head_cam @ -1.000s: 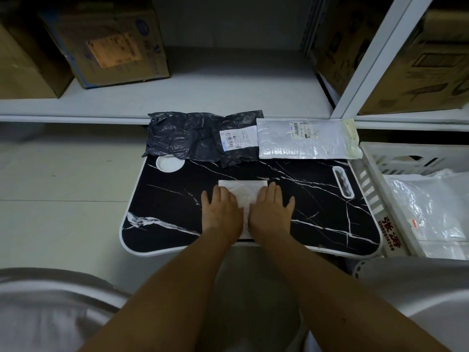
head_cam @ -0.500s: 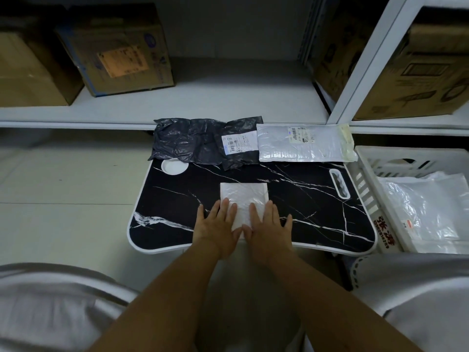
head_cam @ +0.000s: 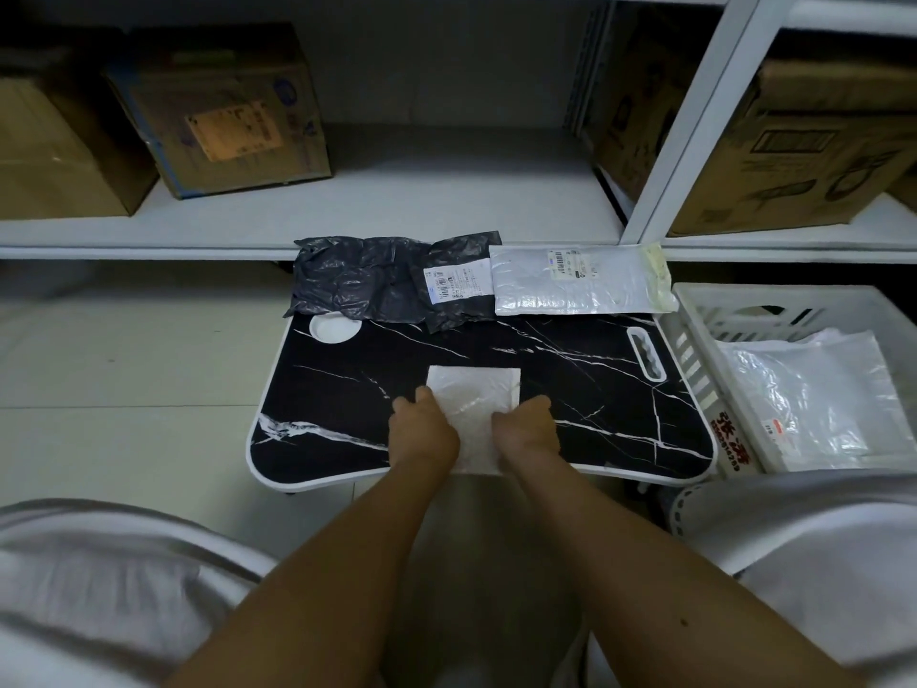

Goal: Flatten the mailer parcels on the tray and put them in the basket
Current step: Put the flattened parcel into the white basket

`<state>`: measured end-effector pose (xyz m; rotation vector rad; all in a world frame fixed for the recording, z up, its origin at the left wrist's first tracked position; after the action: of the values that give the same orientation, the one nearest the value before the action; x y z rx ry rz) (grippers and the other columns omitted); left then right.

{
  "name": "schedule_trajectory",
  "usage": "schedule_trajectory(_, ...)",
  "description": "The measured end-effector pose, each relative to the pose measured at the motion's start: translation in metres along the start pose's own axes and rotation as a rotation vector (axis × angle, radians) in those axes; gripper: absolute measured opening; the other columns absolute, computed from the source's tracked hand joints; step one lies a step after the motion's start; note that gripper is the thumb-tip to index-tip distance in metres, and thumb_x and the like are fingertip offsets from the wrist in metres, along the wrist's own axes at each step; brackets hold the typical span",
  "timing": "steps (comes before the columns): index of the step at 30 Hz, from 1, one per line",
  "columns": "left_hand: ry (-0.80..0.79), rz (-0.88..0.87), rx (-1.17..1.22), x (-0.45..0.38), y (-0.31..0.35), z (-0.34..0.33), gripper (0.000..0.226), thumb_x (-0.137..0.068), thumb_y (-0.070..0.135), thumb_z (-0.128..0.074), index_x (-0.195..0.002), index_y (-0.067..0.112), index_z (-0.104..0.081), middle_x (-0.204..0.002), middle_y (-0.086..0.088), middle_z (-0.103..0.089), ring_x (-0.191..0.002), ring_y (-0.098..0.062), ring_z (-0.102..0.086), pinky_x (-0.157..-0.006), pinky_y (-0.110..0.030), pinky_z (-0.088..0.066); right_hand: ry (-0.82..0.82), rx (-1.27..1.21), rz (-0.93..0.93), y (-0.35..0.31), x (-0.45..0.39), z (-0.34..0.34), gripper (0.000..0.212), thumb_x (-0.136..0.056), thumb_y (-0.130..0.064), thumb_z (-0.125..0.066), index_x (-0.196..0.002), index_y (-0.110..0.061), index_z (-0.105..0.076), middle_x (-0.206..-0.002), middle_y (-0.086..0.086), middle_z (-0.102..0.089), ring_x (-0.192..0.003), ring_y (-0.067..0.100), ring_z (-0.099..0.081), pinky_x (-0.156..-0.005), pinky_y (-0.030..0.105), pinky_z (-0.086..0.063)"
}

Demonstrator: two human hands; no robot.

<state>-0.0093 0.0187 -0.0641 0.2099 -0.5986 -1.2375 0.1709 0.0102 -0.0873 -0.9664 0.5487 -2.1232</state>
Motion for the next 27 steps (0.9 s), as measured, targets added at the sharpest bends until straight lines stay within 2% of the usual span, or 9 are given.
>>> schedule_trajectory(5,0.013,0.021,0.073,0.005,0.002,0.010,0.044,-0.089,0.006,-0.047,-0.131,0.012,-0.037,-0.124,-0.020,-0.049,-0.113,-0.035,-0.052,-0.095,-0.041,-0.046,-0.100,-0.068,0.031,-0.006,-0.002,-0.002,0.029,-0.084,-0.021,-0.062,-0.108,-0.006,-0.062,-0.101,0.011,-0.066,-0.089,0.029,-0.064,-0.078,0.036,-0.053)
schedule_trajectory(7,0.033,0.005,0.095,0.008,0.007,0.017,0.043,-0.088,0.003,-0.045,-0.130,0.011,-0.037,-0.122,-0.021,-0.052,-0.112,-0.036,-0.054,-0.093,-0.041,-0.046,-0.109,-0.109,0.055,-0.012,-0.005,0.003,0.028,-0.081,-0.021,-0.064,-0.104,-0.005,-0.065,-0.096,0.011,-0.067,-0.086,0.029,-0.065,-0.079,0.037,-0.056)
schedule_trajectory(10,0.057,-0.053,0.125,0.012,0.028,0.030,0.044,-0.085,0.000,-0.045,-0.128,0.009,-0.039,-0.122,-0.021,-0.051,-0.111,-0.038,-0.053,-0.092,-0.042,-0.044,-0.073,-0.098,0.109,-0.027,-0.007,0.025,0.019,-0.083,-0.017,-0.062,-0.099,-0.007,-0.062,-0.098,0.012,-0.066,-0.088,0.031,-0.064,-0.078,0.038,-0.055)
schedule_trajectory(12,0.063,-0.107,0.129,0.014,0.050,0.036,0.043,-0.085,0.000,-0.045,-0.127,0.008,-0.040,-0.121,-0.020,-0.050,-0.110,-0.037,-0.053,-0.090,-0.041,-0.044,-0.038,-0.075,0.142,-0.041,-0.007,0.049,0.018,-0.086,-0.017,-0.059,-0.102,-0.008,-0.060,-0.103,0.013,-0.065,-0.093,0.033,-0.063,-0.081,0.038,-0.055)
schedule_trajectory(16,0.075,-0.218,0.121,0.019,0.108,0.047,0.041,-0.086,-0.001,-0.043,-0.127,0.006,-0.041,-0.122,-0.020,-0.050,-0.110,-0.035,-0.052,-0.087,-0.039,-0.043,0.041,-0.019,0.198,-0.065,-0.015,0.111,0.032,-0.093,-0.015,-0.053,-0.123,-0.003,-0.055,-0.122,0.016,-0.059,-0.113,0.032,-0.056,-0.084,0.031,-0.044)
schedule_trajectory(20,0.072,-0.325,0.101,0.029,0.175,0.048,0.042,-0.088,0.000,-0.041,-0.130,0.005,-0.039,-0.122,-0.020,-0.050,-0.109,-0.036,-0.053,-0.081,-0.037,-0.042,0.162,-0.039,0.227,-0.073,-0.023,0.181,0.035,-0.096,-0.016,-0.052,-0.129,-0.006,-0.049,-0.129,0.014,-0.053,-0.116,0.033,-0.053,-0.088,0.032,-0.041)
schedule_trajectory(22,0.068,-0.377,0.091,0.037,0.209,0.045,0.043,-0.088,0.000,-0.041,-0.131,0.005,-0.038,-0.120,-0.019,-0.050,-0.106,-0.036,-0.054,-0.080,-0.038,-0.045,0.187,-0.042,0.222,-0.072,-0.031,0.214,0.032,-0.095,-0.016,-0.053,-0.126,-0.005,-0.052,-0.127,0.015,-0.055,-0.113,0.033,-0.055,-0.088,0.033,-0.043)
schedule_trajectory(25,0.031,-0.456,0.092,0.050,0.258,0.032,0.043,-0.088,-0.001,-0.041,-0.130,0.004,-0.038,-0.119,-0.019,-0.049,-0.105,-0.036,-0.054,-0.078,-0.037,-0.044,0.243,-0.091,0.200,-0.060,-0.044,0.263,0.013,-0.094,-0.017,-0.055,-0.105,-0.010,-0.054,-0.108,0.014,-0.060,-0.094,0.031,-0.059,-0.080,0.035,-0.049)
schedule_trajectory(27,0.005,-0.504,0.092,0.059,0.286,0.021,0.040,-0.088,-0.001,-0.041,-0.127,0.005,-0.039,-0.118,-0.019,-0.050,-0.104,-0.035,-0.054,-0.074,-0.035,-0.042,0.265,-0.134,0.182,-0.048,-0.056,0.290,0.012,-0.092,-0.018,-0.057,-0.102,-0.010,-0.056,-0.103,0.013,-0.061,-0.095,0.034,-0.061,-0.085,0.038,-0.052)
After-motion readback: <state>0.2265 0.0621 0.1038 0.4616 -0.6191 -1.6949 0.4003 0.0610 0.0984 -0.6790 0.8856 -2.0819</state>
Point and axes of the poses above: each hand's wrist, its own x-axis away from the middle knuckle, its own z-axis out of the back of the hand, y = z × x, the point moved 10 cm from there along -x, towards the middle knuckle
